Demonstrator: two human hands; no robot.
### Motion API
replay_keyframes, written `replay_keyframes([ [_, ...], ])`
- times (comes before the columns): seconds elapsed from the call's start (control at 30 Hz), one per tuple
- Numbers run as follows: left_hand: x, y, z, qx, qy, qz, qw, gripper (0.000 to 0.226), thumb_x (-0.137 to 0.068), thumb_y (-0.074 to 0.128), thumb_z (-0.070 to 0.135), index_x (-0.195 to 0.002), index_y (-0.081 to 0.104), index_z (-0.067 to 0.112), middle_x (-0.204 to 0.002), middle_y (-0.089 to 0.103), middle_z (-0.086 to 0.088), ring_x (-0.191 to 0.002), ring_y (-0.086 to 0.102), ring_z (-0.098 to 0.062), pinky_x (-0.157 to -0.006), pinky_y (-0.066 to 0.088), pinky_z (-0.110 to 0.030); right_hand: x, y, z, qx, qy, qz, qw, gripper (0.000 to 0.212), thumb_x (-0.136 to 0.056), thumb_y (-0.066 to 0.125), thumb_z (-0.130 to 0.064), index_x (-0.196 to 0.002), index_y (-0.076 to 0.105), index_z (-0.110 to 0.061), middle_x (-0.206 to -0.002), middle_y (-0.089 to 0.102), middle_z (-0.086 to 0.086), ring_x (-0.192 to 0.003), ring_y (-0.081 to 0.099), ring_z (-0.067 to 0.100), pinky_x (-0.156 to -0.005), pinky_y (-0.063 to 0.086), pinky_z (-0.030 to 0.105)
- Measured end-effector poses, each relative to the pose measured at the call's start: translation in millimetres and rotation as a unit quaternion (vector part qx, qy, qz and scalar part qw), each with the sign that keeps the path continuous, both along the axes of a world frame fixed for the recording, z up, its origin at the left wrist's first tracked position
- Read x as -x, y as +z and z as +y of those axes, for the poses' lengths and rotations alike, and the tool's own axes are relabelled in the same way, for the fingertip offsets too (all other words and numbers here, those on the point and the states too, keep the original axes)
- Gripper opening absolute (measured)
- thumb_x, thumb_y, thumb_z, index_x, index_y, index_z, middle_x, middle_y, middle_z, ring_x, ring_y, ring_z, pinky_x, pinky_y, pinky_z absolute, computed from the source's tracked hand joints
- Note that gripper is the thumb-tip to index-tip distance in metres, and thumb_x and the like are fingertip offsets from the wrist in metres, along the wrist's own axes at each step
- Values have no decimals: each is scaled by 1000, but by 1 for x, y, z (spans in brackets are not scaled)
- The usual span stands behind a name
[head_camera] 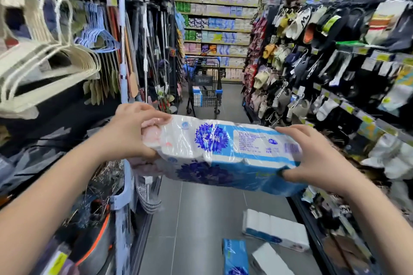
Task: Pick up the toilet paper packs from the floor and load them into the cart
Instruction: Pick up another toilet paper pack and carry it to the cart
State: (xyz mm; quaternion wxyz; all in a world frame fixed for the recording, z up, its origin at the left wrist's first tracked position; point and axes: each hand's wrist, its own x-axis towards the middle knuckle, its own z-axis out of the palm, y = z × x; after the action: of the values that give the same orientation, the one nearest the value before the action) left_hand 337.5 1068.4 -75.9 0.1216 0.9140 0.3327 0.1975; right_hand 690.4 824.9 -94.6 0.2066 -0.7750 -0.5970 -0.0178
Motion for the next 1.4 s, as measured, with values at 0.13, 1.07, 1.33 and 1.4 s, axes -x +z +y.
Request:
replay_keyframes([
  [0.13,-9,-7,34,9,20,-7,1000,90,-54,87,39,-135,52,54,-133,39,16,-125,23,-7,-109,24,-35,-14,-2,47,7,13,-5,1000,105,-49,74,-49,-148,43,-38,-143,43,-5,-134,39,17,-110,32,29],
  [1.07,-282,-27,404,0,25,-10,1000,89,-51,89,37,-131,54,56,-132,40,16,-127,28,-13,-110,25,-33,-288,-7,413,9,16,-5,1000,107,-46,65,-53,-150,41,-40,-143,39,-10,-132,40,17,-111,34,27],
  [1.33,-354,-41,518,-5,-14,1,1000,90,-43,78,54,-129,53,60,-135,42,17,-136,32,-17,-116,24,-34,-347,-25,500,-7,-12,5,1000,102,-49,68,-47,-148,44,-38,-144,42,-10,-132,41,15,-111,33,27],
  [1.4,-377,-49,553,3,-22,-3,1000,89,-42,76,56,-127,52,62,-137,42,15,-138,31,-17,-116,24,-35,-368,-30,533,-9,-16,5,1000,103,-48,65,-49,-148,44,-39,-144,41,-10,-133,40,15,-113,34,29],
])
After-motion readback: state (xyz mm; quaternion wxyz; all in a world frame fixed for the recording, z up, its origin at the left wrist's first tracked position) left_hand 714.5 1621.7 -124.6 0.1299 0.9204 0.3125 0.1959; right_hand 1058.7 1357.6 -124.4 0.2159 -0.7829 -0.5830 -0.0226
